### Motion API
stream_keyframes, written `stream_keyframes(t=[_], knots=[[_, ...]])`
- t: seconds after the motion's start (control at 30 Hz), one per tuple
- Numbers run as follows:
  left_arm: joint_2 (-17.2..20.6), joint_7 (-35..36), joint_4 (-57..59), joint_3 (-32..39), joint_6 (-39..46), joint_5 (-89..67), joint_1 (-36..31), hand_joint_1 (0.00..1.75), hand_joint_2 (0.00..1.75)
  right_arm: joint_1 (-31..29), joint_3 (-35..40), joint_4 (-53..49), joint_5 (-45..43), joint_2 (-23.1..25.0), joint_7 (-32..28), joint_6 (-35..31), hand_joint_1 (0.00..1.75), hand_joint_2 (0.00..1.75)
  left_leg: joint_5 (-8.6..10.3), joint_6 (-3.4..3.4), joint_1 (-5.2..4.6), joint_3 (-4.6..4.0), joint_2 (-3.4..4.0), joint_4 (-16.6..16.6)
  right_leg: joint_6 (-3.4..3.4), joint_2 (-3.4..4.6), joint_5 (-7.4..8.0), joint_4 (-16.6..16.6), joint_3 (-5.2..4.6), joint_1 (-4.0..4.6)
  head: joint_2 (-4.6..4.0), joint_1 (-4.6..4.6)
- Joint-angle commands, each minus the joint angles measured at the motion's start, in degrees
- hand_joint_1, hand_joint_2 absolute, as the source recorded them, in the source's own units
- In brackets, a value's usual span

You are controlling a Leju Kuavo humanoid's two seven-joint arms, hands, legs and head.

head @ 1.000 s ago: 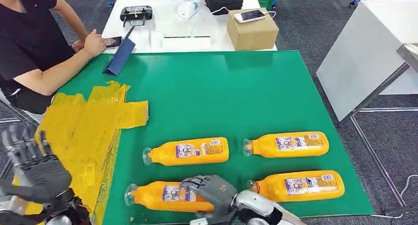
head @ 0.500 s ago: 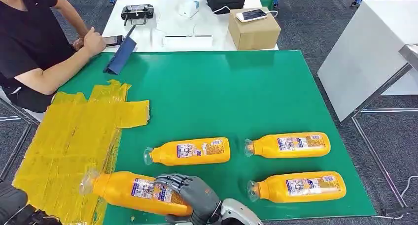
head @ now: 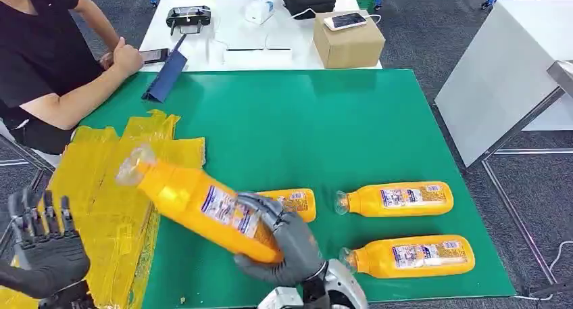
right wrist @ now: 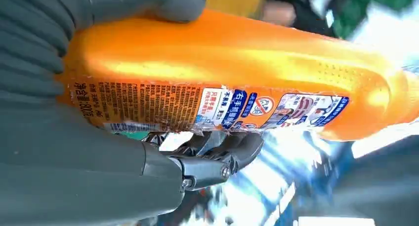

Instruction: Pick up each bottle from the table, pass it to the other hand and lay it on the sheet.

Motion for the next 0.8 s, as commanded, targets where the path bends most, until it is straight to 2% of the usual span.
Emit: stream_keyframes(t=[0.03,0.17,0.4,0.6,0.8], knots=[[3.15,2.68,2.55,-11.59,-5.72,0.44,2.51,0.0,1.75,-1.53,-9.27,-3.96,-2.68,2.29,-1.69,1.26,1.75,1.75,-0.06,-0.09,0.0,0.14,-0.13,0.0,-0.11,-0.01,-0.08,0.03,0.18,-0.01,0.0,0.0],[3.29,2.76,2.69,-12.01,-6.08,0.9,2.42,0.0,1.75,-1.96,-8.92,-2.71,-2.53,2.81,-1.79,1.46,1.75,1.75,-0.09,-0.1,0.01,0.22,-0.08,0.0,-0.12,0.05,-0.07,0.0,0.75,0.01,0.0,0.0],[3.98,3.51,4.46,-13.42,-9.7,3.72,1.25,0.0,1.75,-6.98,-3.19,6.65,0.24,4.56,0.69,8.27,1.75,1.75,0.0,-0.06,0.03,0.18,0.08,-0.08,-0.08,0.17,0.05,-0.06,0.66,0.04,0.0,-0.02],[3.99,3.66,4.69,-13.62,-9.75,3.89,0.92,0.0,1.75,-7.59,-2.0,7.95,0.61,4.75,1.33,8.97,1.75,1.75,0.02,-0.05,0.05,0.12,0.03,-0.07,-0.07,0.09,0.04,-0.06,0.62,0.05,0.0,-0.02],[4.19,4.22,6.27,-14.45,-9.99,5.28,-0.39,0.0,1.75,-10.91,5.52,18.14,3.56,7.64,3.43,10.82,1.75,1.75,-0.05,-0.14,0.05,0.36,0.13,-0.11,-0.18,0.27,0.01,-0.06,0.81,0.04,0.0,0.02]])
